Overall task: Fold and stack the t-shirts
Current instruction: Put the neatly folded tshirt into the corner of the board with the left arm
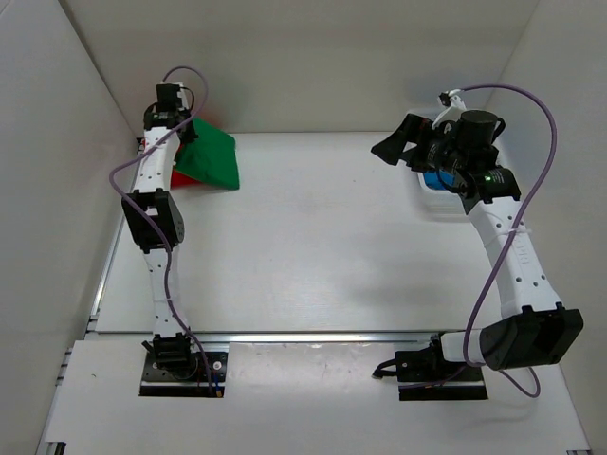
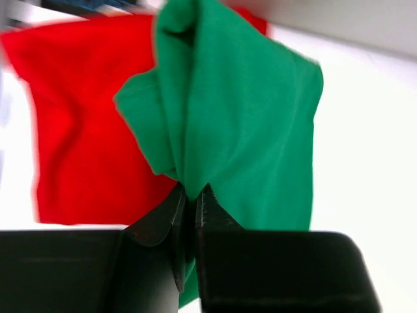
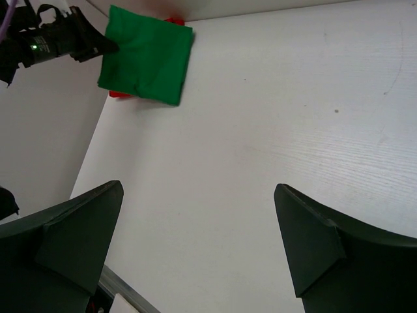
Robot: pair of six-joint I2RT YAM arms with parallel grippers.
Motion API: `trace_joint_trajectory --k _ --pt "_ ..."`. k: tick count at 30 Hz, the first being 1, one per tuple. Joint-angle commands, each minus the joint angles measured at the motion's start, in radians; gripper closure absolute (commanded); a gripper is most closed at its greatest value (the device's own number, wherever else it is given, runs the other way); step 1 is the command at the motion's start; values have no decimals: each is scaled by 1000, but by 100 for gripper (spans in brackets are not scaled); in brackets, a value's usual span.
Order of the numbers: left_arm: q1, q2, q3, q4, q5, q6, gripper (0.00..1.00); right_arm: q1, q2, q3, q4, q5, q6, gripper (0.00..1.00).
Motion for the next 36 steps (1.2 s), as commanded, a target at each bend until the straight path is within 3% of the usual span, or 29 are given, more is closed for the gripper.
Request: trace_joint_trajectory --k 1,21,27,30,31,33,35,36 --pt "47 -72 19 64 23 13 100 21 17 12 18 6 17 0" --pt "175 -104 -6 257 98 -101 100 104 118 45 -46 45 -23 1" --pt "199 -49 29 262 98 -147 99 127 147 78 -59 48 -20 1" --pt "207 -26 34 217 5 -183 84 128 165 89 -68 48 -24 1" --pt "217 -21 37 207 -31 -197 60 131 161 94 -69 49 -15 1" --pt "242 -28 19 202 -68 -240 42 135 166 106 -78 46 -20 1" --pt "273 -40 0 200 -48 -281 1 144 161 106 -86 49 -27 1" --pt "289 -47 -9 196 -27 -306 1 145 161 98 -98 57 -14 1"
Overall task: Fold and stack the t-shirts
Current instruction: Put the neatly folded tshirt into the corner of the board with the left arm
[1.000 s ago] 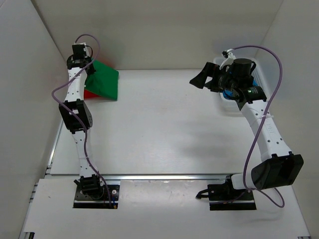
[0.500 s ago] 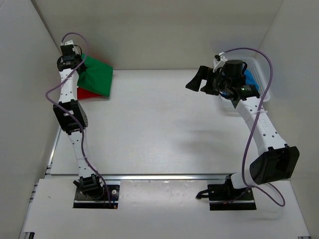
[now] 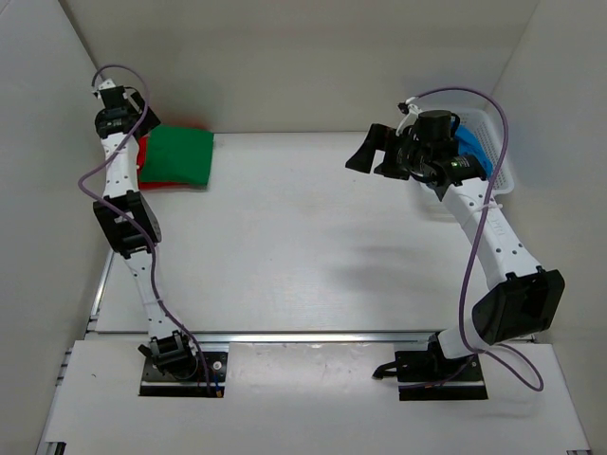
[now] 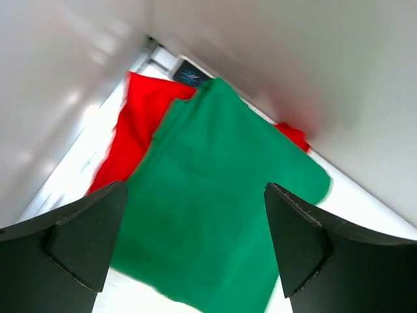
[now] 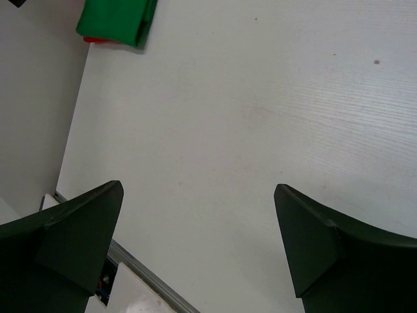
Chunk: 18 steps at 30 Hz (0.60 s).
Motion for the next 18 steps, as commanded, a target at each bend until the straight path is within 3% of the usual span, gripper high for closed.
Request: trace_joint_trajectory --k 1,6,11,18 --pt "67 -58 -20 -8 1 -95 2 20 -10 38 -4 14 -8 1" --pt "50 -199 -205 16 124 -66 2 41 -56 -32 -13 43 5 1" --pt "-43 -391 -479 17 371 -64 1 37 -134 -161 -41 88 -18 1" --pt "-250 -811 -1011 7 299 5 2 -31 -353 -377 -61 145 -15 1"
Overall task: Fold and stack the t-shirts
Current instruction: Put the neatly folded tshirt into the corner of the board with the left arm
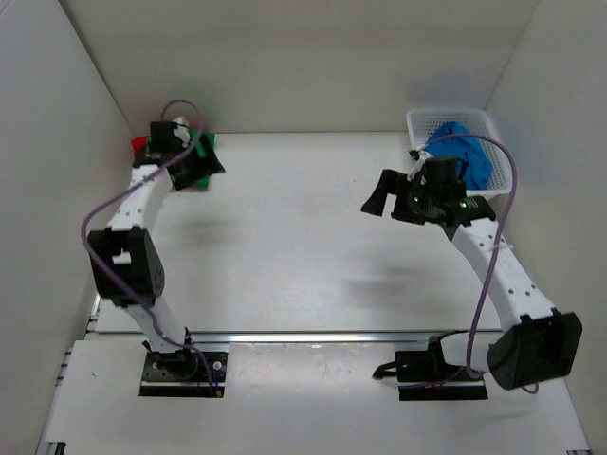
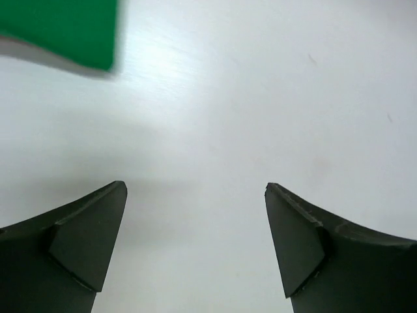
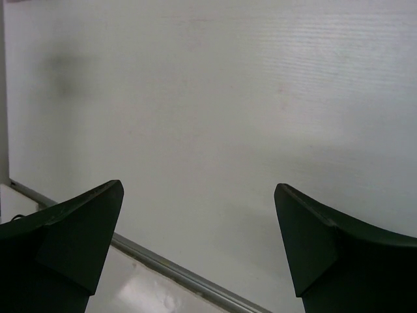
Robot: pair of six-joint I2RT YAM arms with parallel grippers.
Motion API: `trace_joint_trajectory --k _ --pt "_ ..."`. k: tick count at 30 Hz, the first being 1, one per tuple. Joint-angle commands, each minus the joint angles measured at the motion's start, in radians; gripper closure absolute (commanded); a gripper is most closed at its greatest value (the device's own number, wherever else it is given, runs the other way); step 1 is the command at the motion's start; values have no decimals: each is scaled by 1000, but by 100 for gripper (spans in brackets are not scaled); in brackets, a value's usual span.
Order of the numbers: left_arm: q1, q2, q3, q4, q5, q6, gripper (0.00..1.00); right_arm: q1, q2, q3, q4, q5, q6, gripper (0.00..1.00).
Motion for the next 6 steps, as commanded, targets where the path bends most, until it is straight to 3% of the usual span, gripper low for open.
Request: trace_joint_trajectory --k 1,4,6 --pt "-99 -297 -256 10 13 35 1 -30 -159 -92 11 60 2 1" --pt "-179 -484 -466 27 -17 37 2 -50 -260 -183 35 73 5 1" --pt "-250 -534 -518 -35 -97 55 2 -34 -280 -190 43 121 -15 1"
